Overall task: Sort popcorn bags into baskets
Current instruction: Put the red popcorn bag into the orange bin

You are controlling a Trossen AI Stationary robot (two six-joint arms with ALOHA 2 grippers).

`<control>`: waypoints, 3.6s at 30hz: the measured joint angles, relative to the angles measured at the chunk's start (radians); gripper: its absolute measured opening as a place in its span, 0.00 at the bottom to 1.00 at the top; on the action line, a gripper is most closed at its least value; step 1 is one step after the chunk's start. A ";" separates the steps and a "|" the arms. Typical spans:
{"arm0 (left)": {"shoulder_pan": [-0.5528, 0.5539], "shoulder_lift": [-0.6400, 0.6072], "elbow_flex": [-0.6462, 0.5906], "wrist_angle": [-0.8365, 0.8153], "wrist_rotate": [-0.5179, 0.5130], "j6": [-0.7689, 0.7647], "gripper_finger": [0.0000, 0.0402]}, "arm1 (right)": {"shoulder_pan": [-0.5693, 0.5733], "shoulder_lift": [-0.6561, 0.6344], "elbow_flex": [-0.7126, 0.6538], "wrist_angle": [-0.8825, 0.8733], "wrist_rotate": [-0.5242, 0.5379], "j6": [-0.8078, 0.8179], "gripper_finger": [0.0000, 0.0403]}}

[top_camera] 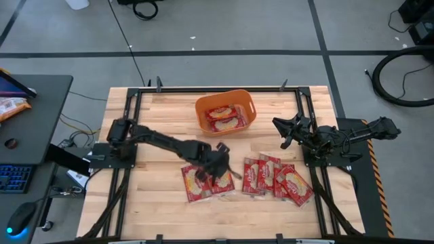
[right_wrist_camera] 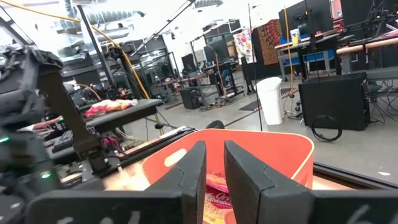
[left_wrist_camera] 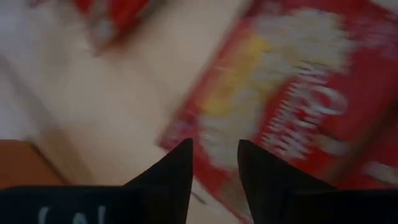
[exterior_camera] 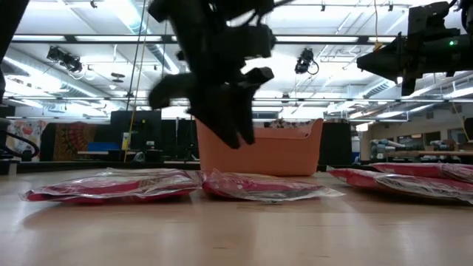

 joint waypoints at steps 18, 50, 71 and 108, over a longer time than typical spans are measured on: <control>-0.140 0.000 -0.133 0.012 -0.189 0.011 0.48 | 0.000 0.000 0.000 0.000 0.000 0.000 0.15; -0.106 -0.119 -0.318 0.367 -0.328 0.069 0.04 | 0.000 0.000 0.000 0.000 -0.001 0.000 0.15; 0.250 -0.195 0.000 0.051 -0.409 -0.415 0.04 | 0.000 0.000 0.000 0.000 -0.004 0.000 0.15; 0.394 0.003 0.018 0.058 -0.070 -0.625 0.16 | 0.000 0.000 0.000 0.000 -0.005 0.000 0.15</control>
